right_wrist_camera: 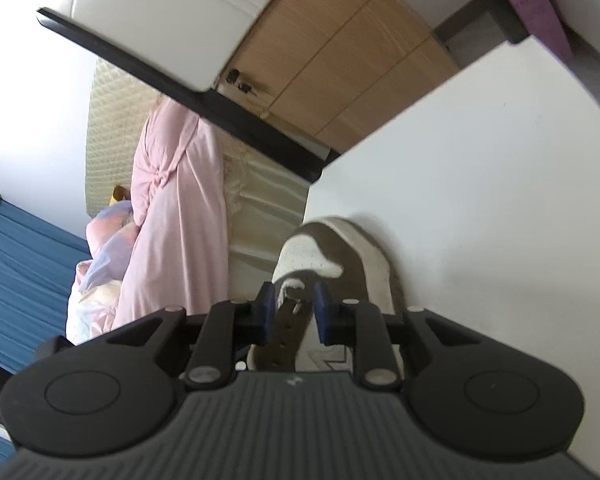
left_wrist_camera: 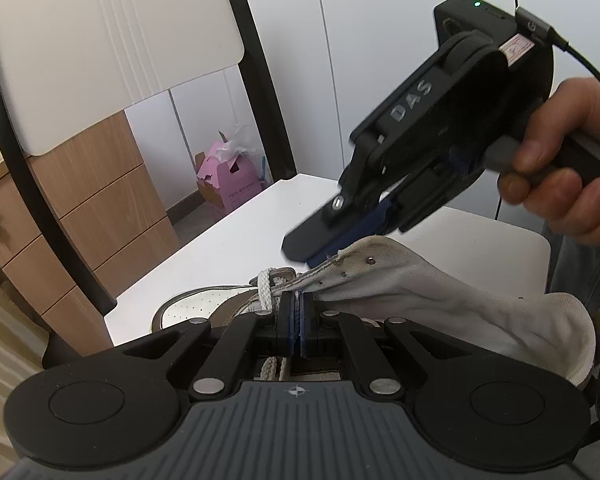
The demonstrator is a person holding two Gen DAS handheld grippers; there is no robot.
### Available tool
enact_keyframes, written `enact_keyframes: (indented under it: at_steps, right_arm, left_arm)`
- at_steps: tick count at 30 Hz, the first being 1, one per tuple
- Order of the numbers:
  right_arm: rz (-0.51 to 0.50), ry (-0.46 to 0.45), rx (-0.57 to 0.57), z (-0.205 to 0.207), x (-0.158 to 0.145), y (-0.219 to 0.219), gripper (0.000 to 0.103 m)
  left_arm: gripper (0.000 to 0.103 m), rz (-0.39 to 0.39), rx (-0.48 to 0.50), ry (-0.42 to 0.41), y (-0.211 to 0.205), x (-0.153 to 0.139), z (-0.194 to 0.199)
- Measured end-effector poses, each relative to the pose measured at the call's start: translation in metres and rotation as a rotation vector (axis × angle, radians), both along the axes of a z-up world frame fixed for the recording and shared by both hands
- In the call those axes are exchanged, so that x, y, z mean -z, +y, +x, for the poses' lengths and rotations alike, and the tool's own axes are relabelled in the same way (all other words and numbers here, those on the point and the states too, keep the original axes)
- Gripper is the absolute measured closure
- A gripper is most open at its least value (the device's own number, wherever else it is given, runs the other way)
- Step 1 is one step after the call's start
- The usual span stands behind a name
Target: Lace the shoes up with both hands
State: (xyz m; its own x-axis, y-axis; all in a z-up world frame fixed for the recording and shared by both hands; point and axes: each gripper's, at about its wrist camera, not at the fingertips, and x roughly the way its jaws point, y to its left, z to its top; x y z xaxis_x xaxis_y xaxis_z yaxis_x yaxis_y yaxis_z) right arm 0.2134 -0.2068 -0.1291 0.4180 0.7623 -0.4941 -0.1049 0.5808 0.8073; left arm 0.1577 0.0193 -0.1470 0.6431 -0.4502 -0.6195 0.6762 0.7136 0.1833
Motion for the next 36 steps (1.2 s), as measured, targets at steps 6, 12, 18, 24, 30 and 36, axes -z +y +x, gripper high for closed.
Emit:
enact_keyframes:
  at_steps: [6, 12, 18, 24, 30, 36]
  right_arm:
    - [-0.009, 0.009, 0.011, 0.000, 0.005, 0.006, 0.089]
    - [-0.075, -0.054, 0.012, -0.006, -0.004, 0.016, 0.097]
    - [-0.066, -0.077, 0.073, -0.008, -0.003, 0.012, 0.102]
    - [-0.047, -0.067, 0.095, -0.007, 0.000, 0.007, 0.102]
    - [-0.033, -0.052, 0.175, -0.006, 0.000, -0.006, 0.102]
    - [0.009, -0.024, 0.124, -0.006, 0.004, 0.001, 0.093]
  left_arm:
    - [0.100, -0.004, -0.007, 0.009, 0.000, 0.001, 0.003]
    - [0.099, 0.001, -0.036, 0.016, -0.002, -0.001, 0.003]
    - [0.096, -0.020, -0.057, 0.027, 0.001, -0.004, 0.005]
    - [0.094, -0.013, -0.061, 0.020, 0.000, -0.005, 0.004]
    - [0.094, -0.013, -0.059, 0.020, -0.001, -0.002, 0.004]
    - [0.094, -0.001, -0.057, 0.018, -0.006, -0.001, 0.005]
